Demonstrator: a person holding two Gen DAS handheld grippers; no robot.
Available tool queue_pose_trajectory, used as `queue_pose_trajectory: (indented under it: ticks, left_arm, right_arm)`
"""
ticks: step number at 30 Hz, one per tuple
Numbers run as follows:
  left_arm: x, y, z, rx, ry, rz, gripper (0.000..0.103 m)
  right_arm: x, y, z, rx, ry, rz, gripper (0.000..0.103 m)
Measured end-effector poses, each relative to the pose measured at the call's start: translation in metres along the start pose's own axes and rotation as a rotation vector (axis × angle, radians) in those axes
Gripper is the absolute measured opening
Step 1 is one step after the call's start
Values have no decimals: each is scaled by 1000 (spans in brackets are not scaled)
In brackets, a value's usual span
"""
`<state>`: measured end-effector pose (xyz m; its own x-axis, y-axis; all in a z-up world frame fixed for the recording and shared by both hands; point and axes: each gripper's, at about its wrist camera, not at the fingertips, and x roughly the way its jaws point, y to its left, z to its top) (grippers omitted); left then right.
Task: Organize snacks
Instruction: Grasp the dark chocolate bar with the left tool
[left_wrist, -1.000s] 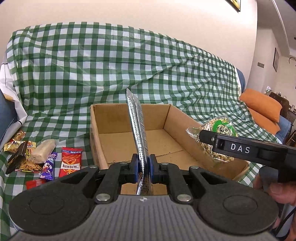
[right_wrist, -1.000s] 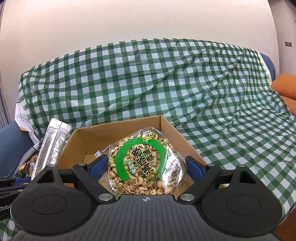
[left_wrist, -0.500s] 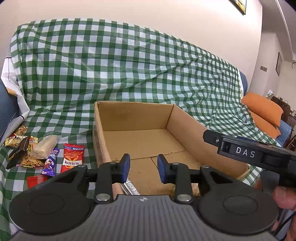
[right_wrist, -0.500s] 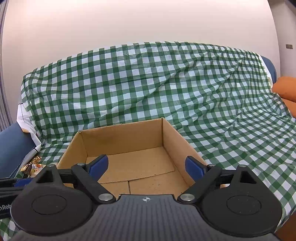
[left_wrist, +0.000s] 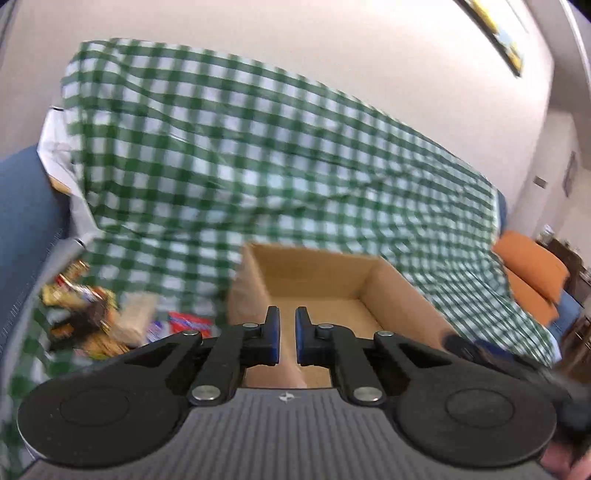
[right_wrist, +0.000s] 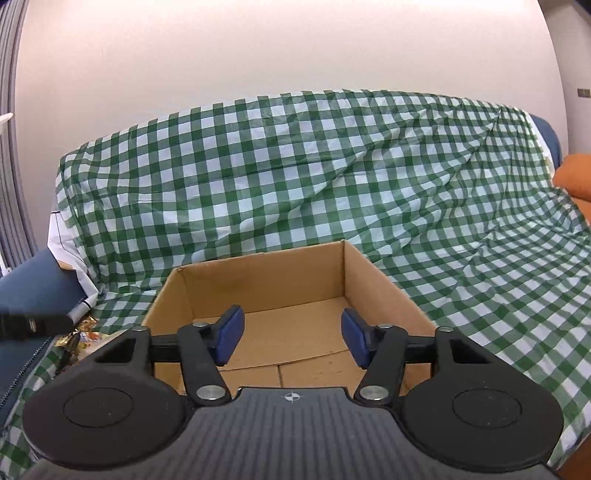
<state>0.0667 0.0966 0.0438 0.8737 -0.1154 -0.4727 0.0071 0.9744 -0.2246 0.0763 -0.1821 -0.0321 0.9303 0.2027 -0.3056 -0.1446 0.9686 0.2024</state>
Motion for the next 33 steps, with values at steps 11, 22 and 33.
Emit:
queue_pose_trajectory:
  ticks: [11,22,33]
  left_arm:
    - [36,98,3,-258,64,136,9]
    - [33,185,-1,-674,21,195,17]
    - [71,234,-49,-903,100,206,54]
  right_arm:
    - [1,13,-2,-50,-2,2,60]
    - [9,32,-3,-127,8,-22,63]
    - [6,47,-8,-236,5,19,62]
